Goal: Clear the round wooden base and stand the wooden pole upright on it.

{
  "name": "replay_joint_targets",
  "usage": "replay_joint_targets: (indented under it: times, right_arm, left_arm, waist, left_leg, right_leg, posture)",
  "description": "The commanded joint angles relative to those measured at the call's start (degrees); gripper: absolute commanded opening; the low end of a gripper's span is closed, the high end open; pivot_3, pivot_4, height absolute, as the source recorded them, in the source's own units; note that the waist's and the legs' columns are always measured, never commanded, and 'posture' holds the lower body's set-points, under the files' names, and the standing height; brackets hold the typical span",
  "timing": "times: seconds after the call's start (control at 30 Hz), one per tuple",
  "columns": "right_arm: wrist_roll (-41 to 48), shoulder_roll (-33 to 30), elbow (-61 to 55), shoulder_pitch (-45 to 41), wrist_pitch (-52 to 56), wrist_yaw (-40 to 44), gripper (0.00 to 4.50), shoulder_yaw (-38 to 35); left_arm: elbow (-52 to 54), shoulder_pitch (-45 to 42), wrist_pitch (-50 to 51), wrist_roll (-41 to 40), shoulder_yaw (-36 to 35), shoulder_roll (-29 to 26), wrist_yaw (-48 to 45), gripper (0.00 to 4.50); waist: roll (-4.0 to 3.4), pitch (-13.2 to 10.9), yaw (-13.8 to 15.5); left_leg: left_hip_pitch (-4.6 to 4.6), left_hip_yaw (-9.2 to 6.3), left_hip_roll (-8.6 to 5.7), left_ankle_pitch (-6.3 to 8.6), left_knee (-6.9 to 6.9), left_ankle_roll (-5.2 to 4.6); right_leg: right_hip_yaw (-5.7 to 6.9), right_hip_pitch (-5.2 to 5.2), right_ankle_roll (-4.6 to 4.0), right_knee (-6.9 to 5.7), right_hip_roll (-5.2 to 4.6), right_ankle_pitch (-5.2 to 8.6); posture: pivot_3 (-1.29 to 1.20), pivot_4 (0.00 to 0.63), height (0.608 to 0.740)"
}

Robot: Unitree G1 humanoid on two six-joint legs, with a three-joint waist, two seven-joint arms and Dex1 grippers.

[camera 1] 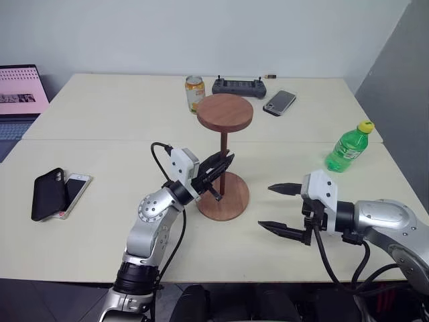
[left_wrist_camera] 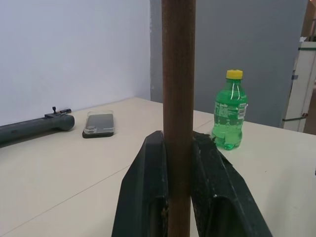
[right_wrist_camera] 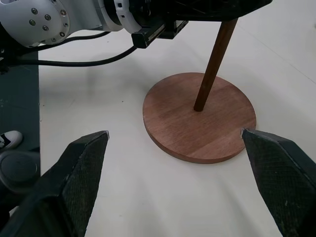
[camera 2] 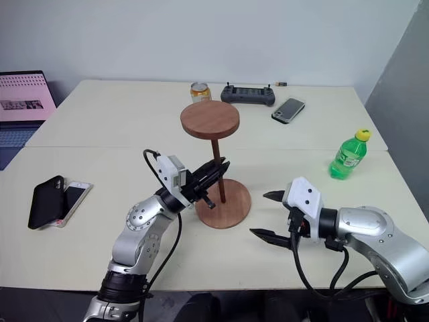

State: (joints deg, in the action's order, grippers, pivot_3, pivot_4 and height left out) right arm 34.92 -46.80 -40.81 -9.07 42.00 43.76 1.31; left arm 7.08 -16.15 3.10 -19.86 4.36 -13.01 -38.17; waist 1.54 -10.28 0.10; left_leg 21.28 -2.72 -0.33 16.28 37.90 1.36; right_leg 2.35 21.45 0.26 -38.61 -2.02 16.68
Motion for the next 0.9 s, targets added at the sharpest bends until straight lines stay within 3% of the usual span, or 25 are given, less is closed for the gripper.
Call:
replay_joint_targets:
  times: [0.03, 0.9]
  right_arm:
    - [-0.2, -1.3, -1.1, -0.9, -0.1, 0.6, 4.5, -0.8]
    - [-0.3, -1.8, -1.8, -1.8, 3.5, -1.4, 4.5, 0.6]
  left_arm:
    - [0.5, 0.0, -1.5, 0.9, 0.0, 0.0, 0.4, 0.27]
    - [-3.1, 4.2, -2.9, 3.6, 1.4, -3.1, 0.3, 0.27]
  waist:
    - [0.0, 0.0, 0.0]
    - [-0.01, 0.0, 0.0]
  left_leg:
    - [0.01, 0.0, 0.0, 0.0, 0.0, 0.0]
    - [0.0, -0.01, 0.02, 0.0, -0.03, 0.0]
  right_leg:
    - [0.0, 0.0, 0.0, 0.0, 0.0, 0.0]
    - [0.02, 0.0, 0.0, 0.06, 0.0, 0.0]
  posture:
    - [0.0, 0.15, 0.74]
    - [0.0, 0.15, 0.74]
